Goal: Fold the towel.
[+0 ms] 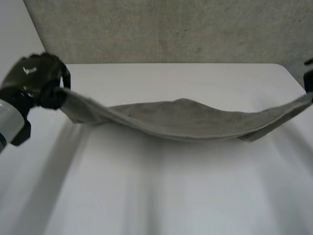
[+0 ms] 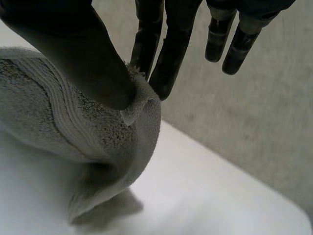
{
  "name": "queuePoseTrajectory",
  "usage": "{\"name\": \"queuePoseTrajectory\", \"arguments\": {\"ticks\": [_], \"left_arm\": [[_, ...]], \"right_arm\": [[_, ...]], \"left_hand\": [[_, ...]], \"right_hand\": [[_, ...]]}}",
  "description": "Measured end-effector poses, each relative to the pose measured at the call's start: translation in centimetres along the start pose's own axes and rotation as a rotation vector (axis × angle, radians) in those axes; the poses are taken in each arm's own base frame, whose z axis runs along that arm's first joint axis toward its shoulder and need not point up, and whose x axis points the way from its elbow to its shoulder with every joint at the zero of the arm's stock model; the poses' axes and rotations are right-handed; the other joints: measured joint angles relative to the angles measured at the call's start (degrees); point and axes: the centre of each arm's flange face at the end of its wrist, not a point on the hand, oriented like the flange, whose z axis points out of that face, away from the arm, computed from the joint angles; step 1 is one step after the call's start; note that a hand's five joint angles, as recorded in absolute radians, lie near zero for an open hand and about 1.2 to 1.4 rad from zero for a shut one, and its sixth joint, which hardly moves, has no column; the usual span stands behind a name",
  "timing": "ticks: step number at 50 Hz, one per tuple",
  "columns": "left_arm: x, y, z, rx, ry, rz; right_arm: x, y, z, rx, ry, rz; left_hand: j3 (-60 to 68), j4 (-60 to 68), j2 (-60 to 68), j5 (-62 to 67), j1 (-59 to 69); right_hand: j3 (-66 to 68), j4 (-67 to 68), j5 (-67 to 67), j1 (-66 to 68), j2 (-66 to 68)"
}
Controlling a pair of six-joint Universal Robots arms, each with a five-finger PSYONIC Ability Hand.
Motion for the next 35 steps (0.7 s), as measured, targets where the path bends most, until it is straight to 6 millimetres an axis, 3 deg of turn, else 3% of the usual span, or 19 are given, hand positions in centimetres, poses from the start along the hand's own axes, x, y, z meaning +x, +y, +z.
{"name": "queuePoseTrajectory", "arguments": {"ticks": [6,16,21,25,27,32,35], "left_arm": [[-0.4,-1.7,1.2,0.044,0.018,0.005],[-1.0,-0.1,5.9,-0.012,0.037,-0.007],[-1.8,-0.4,8.9,0.019,0.028,0.0],[-2.8,-2.9,11.5,0.153,-0.001,0.018],[-3.2,-5.1,12.5,0.259,-0.021,0.022],[-3.9,-9.6,12.3,0.458,-0.041,0.005],[-4.1,-11.3,11.3,0.519,-0.029,-0.005]], "right_arm": [[-0.4,-2.1,2.5,0.062,-0.002,-0.118],[-2.6,-2.0,8.8,0.053,0.104,-0.341],[-3.5,-3.6,11.2,0.105,0.203,-0.492],[-3.0,-7.3,12.8,0.263,0.34,-0.587],[-2.6,-10.1,12.8,0.379,0.409,-0.602],[-2.6,-14.0,11.8,0.534,0.402,-0.54],[-2.9,-14.0,11.3,0.532,0.316,-0.481]], "left_hand": [[0.0,0.0,0.15,0.03,0.0],[0.0,0.0,0.16,0.03,0.0],[0.0,0.0,0.16,0.03,0.25],[0.0,0.0,0.16,0.03,0.55],[0.0,0.0,0.17,0.03,0.55],[0.0,0.0,0.22,0.03,0.55],[0.0,0.0,0.23,0.04,0.55]], "right_hand": [[0.0,0.0,0.0,0.0,0.0],[0.0,0.0,0.0,0.0,0.0],[0.0,0.0,0.0,0.0,0.0],[0.0,0.0,0.0,0.0,0.0],[0.0,0.0,0.0,0.0,0.0],[0.0,0.0,0.0,0.0,0.22],[0.0,0.0,0.0,0.0,0.22]]}}
